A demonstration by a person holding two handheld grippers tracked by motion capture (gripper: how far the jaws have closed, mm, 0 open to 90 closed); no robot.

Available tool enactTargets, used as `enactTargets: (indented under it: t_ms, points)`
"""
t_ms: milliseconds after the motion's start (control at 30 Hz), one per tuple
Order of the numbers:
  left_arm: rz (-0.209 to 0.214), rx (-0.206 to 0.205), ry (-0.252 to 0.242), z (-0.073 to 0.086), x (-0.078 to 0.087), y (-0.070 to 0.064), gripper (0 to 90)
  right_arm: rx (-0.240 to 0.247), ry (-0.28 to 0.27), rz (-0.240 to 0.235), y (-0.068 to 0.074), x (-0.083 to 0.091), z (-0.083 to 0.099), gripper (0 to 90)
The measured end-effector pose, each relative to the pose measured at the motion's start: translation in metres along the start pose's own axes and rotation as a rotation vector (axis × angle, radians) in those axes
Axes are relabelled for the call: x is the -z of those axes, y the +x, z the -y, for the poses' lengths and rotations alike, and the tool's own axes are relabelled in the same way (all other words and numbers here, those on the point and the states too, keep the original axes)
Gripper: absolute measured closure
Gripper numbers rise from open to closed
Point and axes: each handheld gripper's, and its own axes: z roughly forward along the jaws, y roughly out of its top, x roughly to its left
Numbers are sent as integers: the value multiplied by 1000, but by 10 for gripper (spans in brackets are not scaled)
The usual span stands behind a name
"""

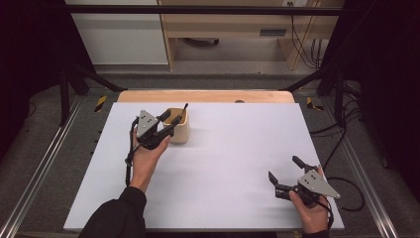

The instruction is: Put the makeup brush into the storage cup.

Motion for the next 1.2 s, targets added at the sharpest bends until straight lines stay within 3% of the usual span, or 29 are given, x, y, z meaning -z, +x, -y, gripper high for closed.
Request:
enactTargets:
  t_ms: [400, 1200]
  points:
    - [-14, 28, -5, 0, -2, -3, 338, 1, 0, 0, 0, 0, 0, 47]
    - [65, -8, -19, 2, 0, -17, 144, 3, 2, 0, 0, 0, 0, 46]
